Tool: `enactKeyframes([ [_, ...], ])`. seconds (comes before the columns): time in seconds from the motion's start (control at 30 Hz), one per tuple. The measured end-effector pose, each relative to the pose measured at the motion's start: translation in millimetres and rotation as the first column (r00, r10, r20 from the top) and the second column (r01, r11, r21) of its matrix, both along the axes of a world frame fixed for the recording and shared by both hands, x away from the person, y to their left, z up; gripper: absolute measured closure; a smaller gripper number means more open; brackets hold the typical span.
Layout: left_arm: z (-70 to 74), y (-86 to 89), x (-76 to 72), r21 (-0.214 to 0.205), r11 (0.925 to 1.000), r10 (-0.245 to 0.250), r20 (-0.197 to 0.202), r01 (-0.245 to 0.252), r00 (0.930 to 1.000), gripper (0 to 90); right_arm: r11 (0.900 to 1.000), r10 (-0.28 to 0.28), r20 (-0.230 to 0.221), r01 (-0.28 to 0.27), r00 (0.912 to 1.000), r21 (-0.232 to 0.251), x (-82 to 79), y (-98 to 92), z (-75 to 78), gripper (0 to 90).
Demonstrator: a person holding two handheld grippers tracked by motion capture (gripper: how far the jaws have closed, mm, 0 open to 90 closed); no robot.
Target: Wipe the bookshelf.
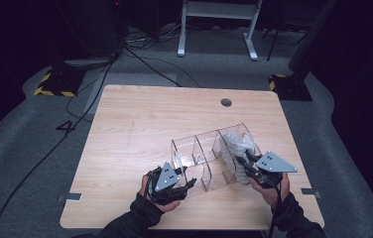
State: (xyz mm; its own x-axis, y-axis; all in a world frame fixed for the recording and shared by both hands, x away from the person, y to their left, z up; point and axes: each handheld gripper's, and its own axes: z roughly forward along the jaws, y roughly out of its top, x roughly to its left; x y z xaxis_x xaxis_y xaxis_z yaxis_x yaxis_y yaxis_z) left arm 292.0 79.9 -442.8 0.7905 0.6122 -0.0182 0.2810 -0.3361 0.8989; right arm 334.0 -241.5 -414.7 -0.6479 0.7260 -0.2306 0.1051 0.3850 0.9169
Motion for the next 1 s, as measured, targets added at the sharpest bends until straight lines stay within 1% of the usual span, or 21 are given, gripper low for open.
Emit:
enactKeyframes([
  [0.1, 0.0, -0.1, 0.1, 0.002, 1.0, 0.001, 0.003, -0.001, 1.0, 50.2, 0.9989, -0.026, 0.063, 0.024, 0.9976, 0.04, 1.6, -1.3, 17.3, 77.9],
  [0.13, -0.2, -0.3, 0.1, -0.003, 1.0, 0.0, 0.001, 0.0, 1.0, 50.2, 0.9982, -0.032, 0.067, 0.029, 0.9972, 0.052, 2.0, -2.5, 21.5, 77.9],
  [0.17, -0.2, -0.1, 0.1, -0.003, 1.0, -0.001, 0.001, 0.001, 1.0, 50.2, 0.9976, -0.044, 0.082, 0.039, 0.9957, 0.057, 1.9, -3.8, 24.9, 77.8],
  [0.23, -0.2, 0.3, 0.2, 0.0, 1.0, 0.001, 0.005, -0.001, 1.0, 50.2, 0.9973, -0.051, 0.086, 0.046, 0.9951, 0.057, 1.5, -5.6, 25.9, 77.7],
  [0.3, -0.2, 0.1, 0.1, -0.002, 1.0, 0.0, 0.002, 0.0, 1.0, 50.2, 0.9981, -0.053, 0.085, 0.05, 0.9949, 0.034, 1.0, -6.7, 23.3, 77.7],
  [0.37, -0.1, 0.4, 0.2, 0.001, 1.0, 0.001, 0.006, -0.001, 1.0, 50.2, 0.9991, -0.042, 0.057, 0.041, 0.9975, 0.015, 1.2, -7.1, 15.3, 77.6],
  [0.43, -0.2, 0.1, 0.0, -0.001, 1.0, 0.002, 0.003, -0.002, 1.0, 50.2, 0.9994, -0.024, 0.029, 0.025, 0.9993, -0.025, 0.3, -4.3, 4.9, 77.6],
  [0.47, 0.0, 0.2, 0.0, 0.001, 1.0, 0.001, 0.002, -0.001, 1.0, 50.2, 0.9982, -0.009, 0.009, 0.01, 0.9999, -0.058, -0.7, -2.0, -3.6, 77.6],
  [0.53, -0.1, 0.1, 0.0, 0.0, 1.0, 0.001, 0.002, -0.001, 1.0, 50.2, 0.9962, 0.007, -0.032, -0.01, 0.9995, -0.086, -2.6, 0.8, -19.0, 77.6],
  [0.6, -0.1, 0.0, -0.1, 0.0, 1.0, 0.0, 0.0, 0.0, 1.0, 50.2, 0.9921, 0.016, -0.057, -0.023, 0.9982, -0.124, -3.9, 2.6, -31.1, 77.6],
  [0.7, 0.0, 0.7, 0.5, 0.002, 1.0, -0.003, 0.005, 0.003, 1.0, 50.2, 0.9873, 0.019, -0.111, -0.036, 0.9936, -0.155, -5.1, 0.6, -45.5, 77.6],
  [0.73, 0.0, 0.8, 0.4, 0.001, 1.0, -0.003, 0.004, 0.003, 1.0, 50.2, 0.9871, 0.017, -0.12, -0.036, 0.9926, -0.156, -5.4, -0.7, -48.4, 77.6],
  [0.77, -0.1, 0.6, 0.5, 0.001, 1.0, -0.002, 0.006, 0.002, 1.0, 50.2, 0.9868, 0.019, -0.141, -0.041, 0.9898, -0.157, -5.9, -1.7, -52.6, 77.5],
  [0.83, -0.1, 0.5, 0.5, 0.001, 1.0, -0.002, 0.006, 0.002, 1.0, 50.1, 0.9768, 0.026, -0.215, -0.07, 0.9764, -0.202, -6.3, 0.0, -64.1, 77.1],
  [0.87, -0.1, 0.5, 0.4, 0.001, 1.0, -0.001, 0.006, 0.001, 1.0, 50.1, 0.9751, 0.025, -0.225, -0.074, 0.9739, -0.209, -6.7, 0.0, -67.1, 77.1],
  [0.9, -0.2, 0.7, 0.4, 0.0, 1.0, -0.002, 0.007, 0.002, 1.0, 50.2, 0.9762, 0.033, -0.228, -0.081, 0.9731, -0.201, -6.9, -2.0, -67.5, 77.2],
  [0.93, -0.2, 0.7, 0.4, 0.0, 1.0, -0.002, 0.007, 0.002, 1.0, 50.2, 0.9762, 0.033, -0.228, -0.081, 0.9731, -0.201, -6.9, -2.0, -67.5, 77.2],
  [0.97, 0.0, 0.8, 0.4, 0.003, 1.0, -0.003, 0.006, 0.003, 1.0, 50.2, 0.9756, 0.034, -0.239, -0.084, 0.9704, -0.203, -5.6, -3.8, -65.8, 77.6],
  [1.0, 0.0, 0.9, 0.5, 0.003, 1.0, -0.004, 0.006, 0.004, 1.0, 50.1, 0.9754, 0.024, -0.223, -0.071, 0.9744, -0.208, -6.4, -4.5, -64.7, 77.9],
])
